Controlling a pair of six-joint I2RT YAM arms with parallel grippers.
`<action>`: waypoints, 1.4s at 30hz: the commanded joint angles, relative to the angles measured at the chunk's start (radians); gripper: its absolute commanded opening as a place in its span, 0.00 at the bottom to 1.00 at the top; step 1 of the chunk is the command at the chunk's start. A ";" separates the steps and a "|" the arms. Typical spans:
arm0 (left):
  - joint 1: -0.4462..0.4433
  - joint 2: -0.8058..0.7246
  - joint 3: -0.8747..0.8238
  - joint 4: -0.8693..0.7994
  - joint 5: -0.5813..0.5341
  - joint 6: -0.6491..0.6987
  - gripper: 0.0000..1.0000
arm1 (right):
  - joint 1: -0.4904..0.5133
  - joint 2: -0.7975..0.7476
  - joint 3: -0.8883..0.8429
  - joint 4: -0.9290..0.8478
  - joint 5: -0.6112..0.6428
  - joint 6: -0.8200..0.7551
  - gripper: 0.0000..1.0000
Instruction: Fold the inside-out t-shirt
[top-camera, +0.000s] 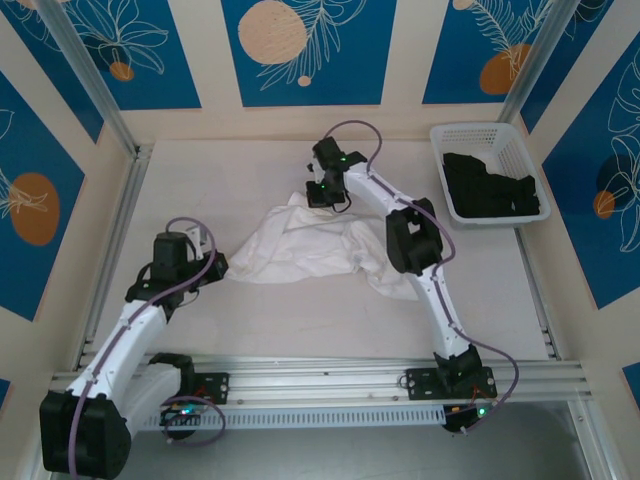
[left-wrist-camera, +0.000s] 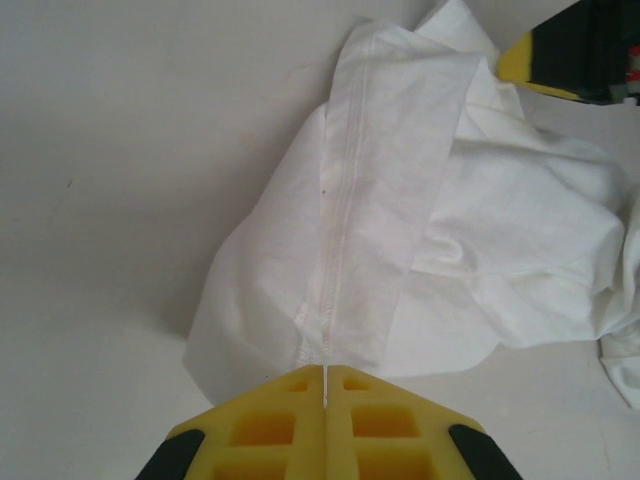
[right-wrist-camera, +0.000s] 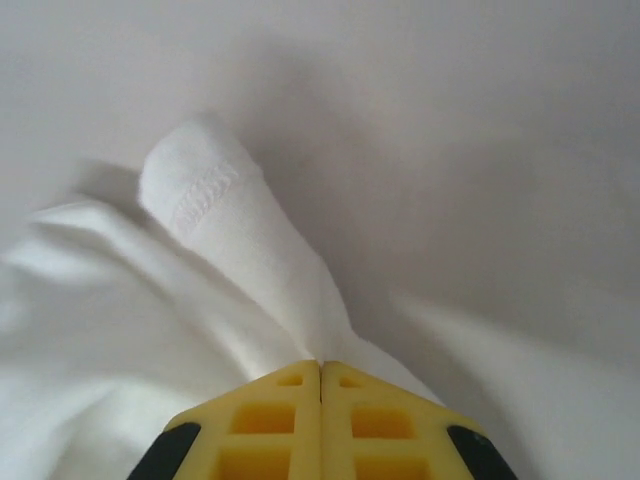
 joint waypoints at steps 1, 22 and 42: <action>0.008 -0.013 0.056 -0.012 0.017 -0.011 0.00 | -0.022 -0.201 -0.107 0.192 -0.085 0.008 0.00; 0.080 0.174 0.820 -0.051 -0.046 -0.124 0.00 | -0.180 -0.862 -0.359 0.524 -0.218 0.078 0.00; 0.084 0.301 1.322 -0.371 -0.250 0.084 0.00 | -0.149 -1.490 -0.831 0.573 -0.045 -0.020 0.00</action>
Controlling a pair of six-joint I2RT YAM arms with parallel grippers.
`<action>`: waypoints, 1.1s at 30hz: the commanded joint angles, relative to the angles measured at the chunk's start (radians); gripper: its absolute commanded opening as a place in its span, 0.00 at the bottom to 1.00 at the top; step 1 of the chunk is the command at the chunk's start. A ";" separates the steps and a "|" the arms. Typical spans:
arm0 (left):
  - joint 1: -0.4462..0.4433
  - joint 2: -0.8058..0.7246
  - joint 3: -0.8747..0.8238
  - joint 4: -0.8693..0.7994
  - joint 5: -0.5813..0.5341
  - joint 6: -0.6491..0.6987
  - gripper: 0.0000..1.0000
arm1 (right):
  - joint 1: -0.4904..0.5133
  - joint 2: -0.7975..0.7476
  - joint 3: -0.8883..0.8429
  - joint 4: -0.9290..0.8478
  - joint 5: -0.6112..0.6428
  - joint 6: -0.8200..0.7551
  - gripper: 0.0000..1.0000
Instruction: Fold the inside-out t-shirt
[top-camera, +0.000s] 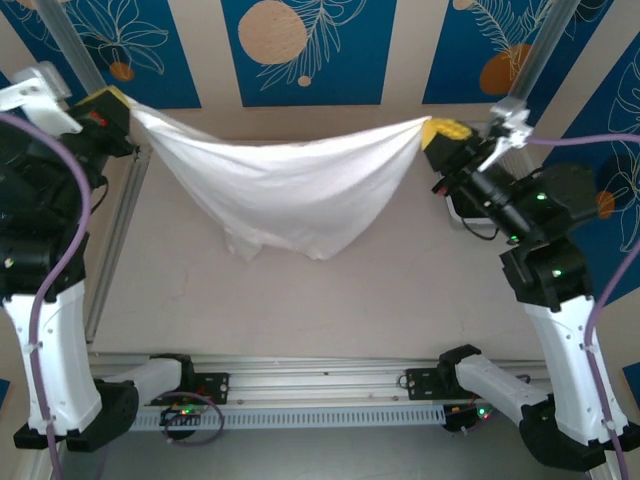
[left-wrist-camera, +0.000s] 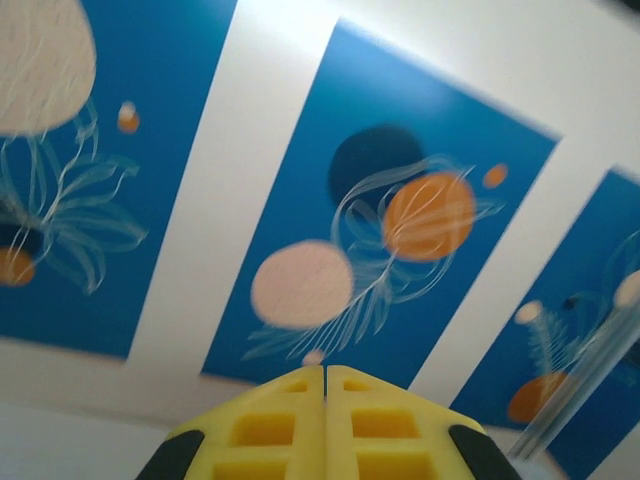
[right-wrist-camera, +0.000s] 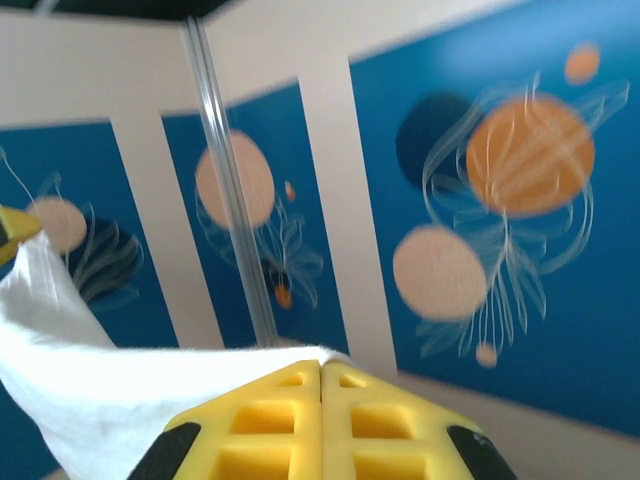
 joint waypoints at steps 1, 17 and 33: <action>0.012 0.047 -0.078 -0.039 -0.047 0.035 0.00 | 0.012 -0.001 -0.134 0.028 0.042 0.000 0.00; 0.020 0.584 0.451 -0.057 -0.040 0.071 0.00 | -0.051 0.578 0.210 0.311 0.133 -0.013 0.00; 0.039 -0.015 -0.123 0.257 0.268 0.008 0.00 | -0.021 0.276 -0.062 0.407 0.055 -0.089 0.00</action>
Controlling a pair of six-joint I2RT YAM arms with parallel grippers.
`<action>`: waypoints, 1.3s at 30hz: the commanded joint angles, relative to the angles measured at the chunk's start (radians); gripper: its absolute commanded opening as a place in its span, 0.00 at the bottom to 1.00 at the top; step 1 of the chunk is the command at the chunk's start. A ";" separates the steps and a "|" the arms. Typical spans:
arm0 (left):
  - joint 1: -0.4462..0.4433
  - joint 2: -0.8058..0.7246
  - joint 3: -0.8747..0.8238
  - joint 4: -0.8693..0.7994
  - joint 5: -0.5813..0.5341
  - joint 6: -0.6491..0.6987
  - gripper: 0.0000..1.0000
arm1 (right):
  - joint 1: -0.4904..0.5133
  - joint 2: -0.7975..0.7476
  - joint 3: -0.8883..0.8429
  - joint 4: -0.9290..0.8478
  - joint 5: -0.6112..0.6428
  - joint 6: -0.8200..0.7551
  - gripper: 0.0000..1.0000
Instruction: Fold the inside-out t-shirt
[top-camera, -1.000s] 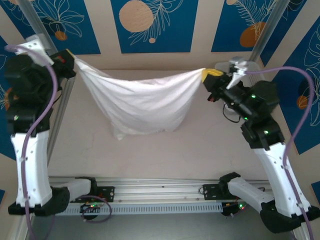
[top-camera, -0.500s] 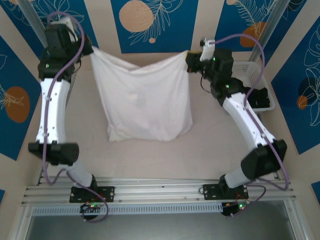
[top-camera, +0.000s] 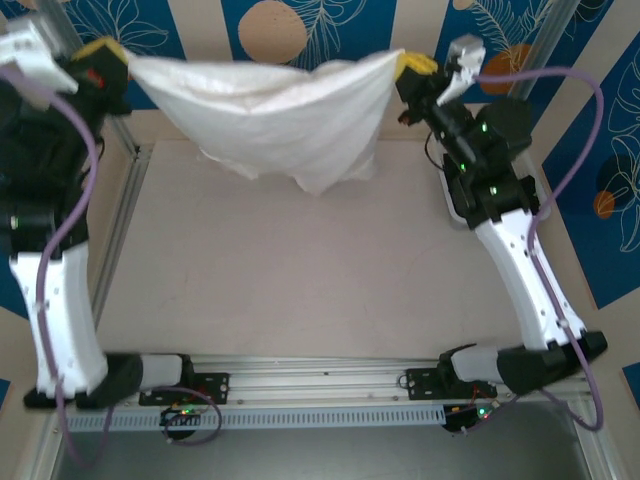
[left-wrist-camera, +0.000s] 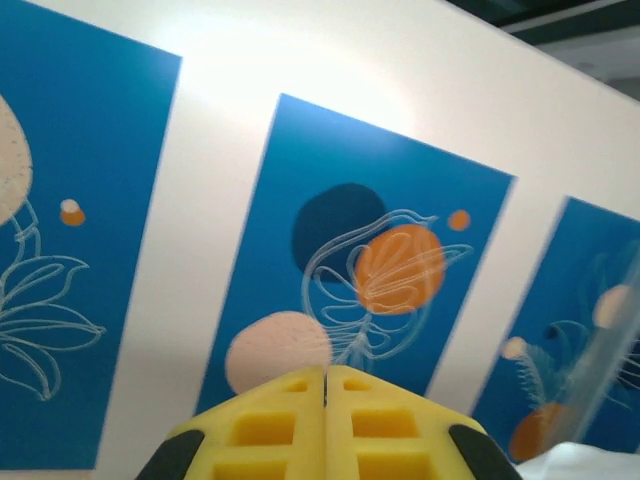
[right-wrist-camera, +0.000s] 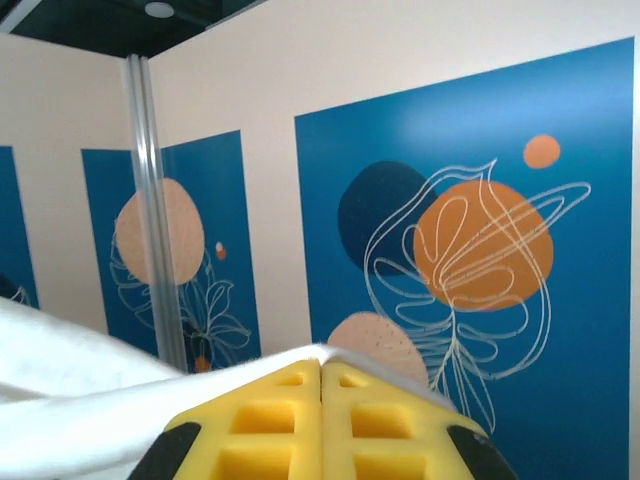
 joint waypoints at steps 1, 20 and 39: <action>0.008 -0.187 -0.373 0.142 0.197 -0.091 0.00 | 0.002 -0.110 -0.261 0.017 -0.009 0.022 0.00; -0.117 -0.698 -1.627 0.067 0.413 -0.272 0.00 | 0.032 -0.431 -1.131 -0.218 0.151 0.457 0.00; -0.684 0.001 -1.249 0.164 -0.175 0.074 0.55 | 0.018 -0.439 -1.152 -0.404 0.309 0.545 0.00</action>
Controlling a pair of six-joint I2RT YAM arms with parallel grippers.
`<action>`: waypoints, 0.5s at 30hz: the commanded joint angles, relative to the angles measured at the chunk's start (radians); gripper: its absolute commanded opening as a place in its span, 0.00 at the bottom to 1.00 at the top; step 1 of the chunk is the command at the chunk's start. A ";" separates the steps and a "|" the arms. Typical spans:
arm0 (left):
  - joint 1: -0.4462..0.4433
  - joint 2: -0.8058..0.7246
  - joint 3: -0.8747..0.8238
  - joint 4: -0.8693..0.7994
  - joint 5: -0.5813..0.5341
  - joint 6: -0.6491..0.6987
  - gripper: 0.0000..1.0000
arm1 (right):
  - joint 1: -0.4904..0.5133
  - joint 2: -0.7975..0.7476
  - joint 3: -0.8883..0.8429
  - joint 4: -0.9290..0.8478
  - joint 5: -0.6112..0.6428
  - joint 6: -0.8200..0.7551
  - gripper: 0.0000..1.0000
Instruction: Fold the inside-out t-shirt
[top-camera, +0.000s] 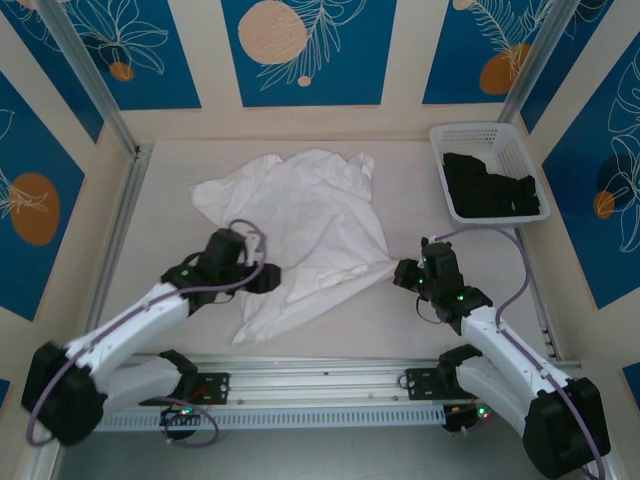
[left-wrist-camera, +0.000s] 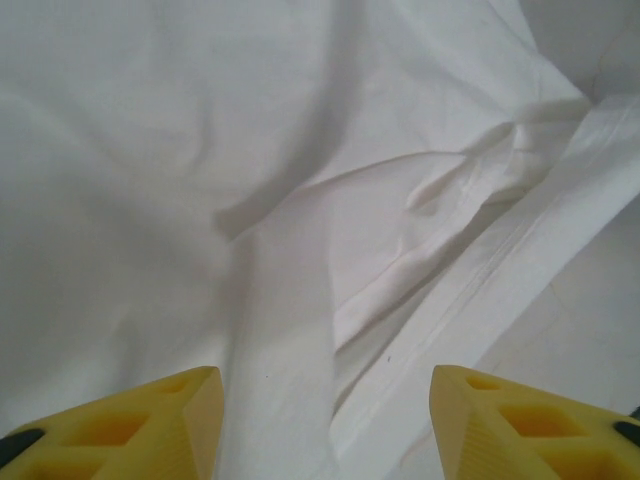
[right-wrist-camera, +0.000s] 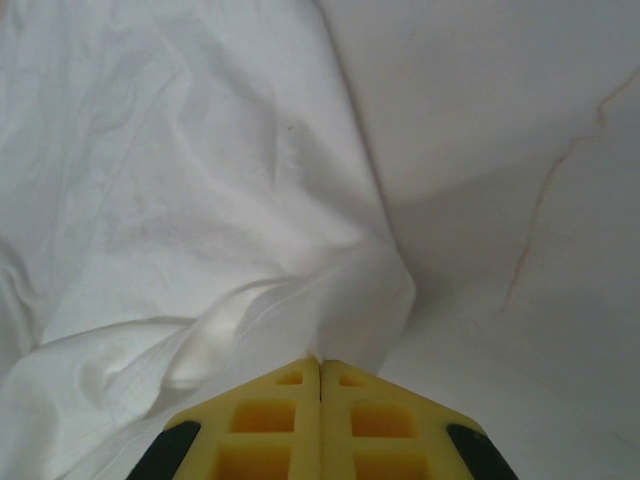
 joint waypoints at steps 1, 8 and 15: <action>-0.104 0.192 0.101 0.054 -0.114 0.140 0.54 | -0.007 -0.028 -0.026 -0.040 0.085 0.040 0.01; -0.191 0.554 0.326 0.021 -0.172 0.276 0.51 | -0.007 -0.105 -0.059 -0.053 0.101 0.013 0.25; -0.200 0.684 0.423 0.014 -0.144 0.270 0.09 | 0.070 -0.161 -0.037 -0.060 0.132 -0.102 0.43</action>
